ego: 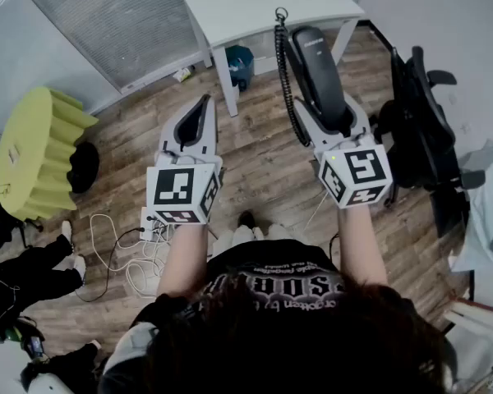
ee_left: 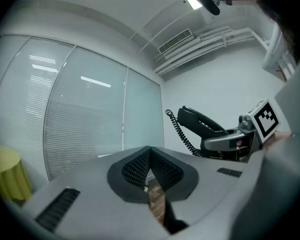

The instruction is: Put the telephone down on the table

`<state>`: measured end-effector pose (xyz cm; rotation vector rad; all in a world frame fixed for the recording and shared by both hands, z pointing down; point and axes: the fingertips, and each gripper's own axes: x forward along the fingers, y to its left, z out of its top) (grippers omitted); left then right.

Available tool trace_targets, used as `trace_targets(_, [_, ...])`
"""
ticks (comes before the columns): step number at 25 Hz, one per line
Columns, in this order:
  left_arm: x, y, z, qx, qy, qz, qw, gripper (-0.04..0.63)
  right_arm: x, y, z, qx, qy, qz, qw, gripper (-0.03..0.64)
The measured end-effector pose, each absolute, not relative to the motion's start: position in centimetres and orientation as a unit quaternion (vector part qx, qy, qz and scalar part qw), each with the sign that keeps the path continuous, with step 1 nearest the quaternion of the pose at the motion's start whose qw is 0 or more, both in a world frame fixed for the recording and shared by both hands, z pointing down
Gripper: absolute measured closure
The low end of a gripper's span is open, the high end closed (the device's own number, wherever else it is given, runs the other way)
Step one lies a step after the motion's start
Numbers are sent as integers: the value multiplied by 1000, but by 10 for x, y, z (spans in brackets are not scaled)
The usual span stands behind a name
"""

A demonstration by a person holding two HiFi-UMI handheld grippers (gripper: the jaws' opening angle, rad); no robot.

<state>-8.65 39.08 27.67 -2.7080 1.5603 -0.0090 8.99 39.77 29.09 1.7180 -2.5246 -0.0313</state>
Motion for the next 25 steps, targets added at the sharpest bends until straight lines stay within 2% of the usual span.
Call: trace_targets(25, [-121, 303, 292, -877, 480, -12, -8, 592, 56, 318, 298, 575, -817, 14, 33, 344])
